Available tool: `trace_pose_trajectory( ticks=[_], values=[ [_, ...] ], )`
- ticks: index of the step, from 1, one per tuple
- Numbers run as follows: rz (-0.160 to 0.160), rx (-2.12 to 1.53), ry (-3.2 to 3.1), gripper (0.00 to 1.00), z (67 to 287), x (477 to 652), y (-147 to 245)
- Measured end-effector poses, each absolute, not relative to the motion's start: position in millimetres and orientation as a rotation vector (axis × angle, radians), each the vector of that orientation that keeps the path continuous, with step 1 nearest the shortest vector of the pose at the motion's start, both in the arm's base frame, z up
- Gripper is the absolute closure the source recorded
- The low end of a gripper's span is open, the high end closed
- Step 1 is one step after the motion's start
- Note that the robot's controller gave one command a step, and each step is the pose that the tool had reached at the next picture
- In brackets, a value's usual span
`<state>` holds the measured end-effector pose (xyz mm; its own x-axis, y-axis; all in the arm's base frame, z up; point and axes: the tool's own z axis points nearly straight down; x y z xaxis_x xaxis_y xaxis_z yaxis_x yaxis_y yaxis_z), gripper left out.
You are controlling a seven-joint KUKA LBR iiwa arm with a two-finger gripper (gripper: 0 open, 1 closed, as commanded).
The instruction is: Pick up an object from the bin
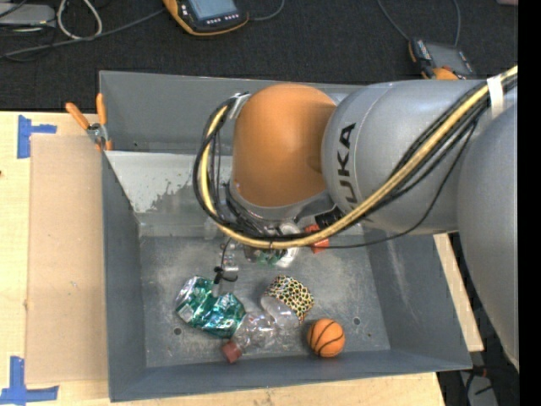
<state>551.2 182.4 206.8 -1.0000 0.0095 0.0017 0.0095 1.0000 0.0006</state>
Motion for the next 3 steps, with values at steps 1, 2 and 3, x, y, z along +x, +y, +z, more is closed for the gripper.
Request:
trace_pose_trajectory(
  ticks=[1, 2, 3],
  values=[
    [-0.001, -0.015, -3.140, 0.00, 206.8, 551.2, 182.4],
    [-0.001, -0.175, -3.135, 0.00, 215.7, 547.8, 168.9],
    [-0.004, -0.192, -3.138, 0.00, 197.7, 598.4, 166.7]
  ],
)
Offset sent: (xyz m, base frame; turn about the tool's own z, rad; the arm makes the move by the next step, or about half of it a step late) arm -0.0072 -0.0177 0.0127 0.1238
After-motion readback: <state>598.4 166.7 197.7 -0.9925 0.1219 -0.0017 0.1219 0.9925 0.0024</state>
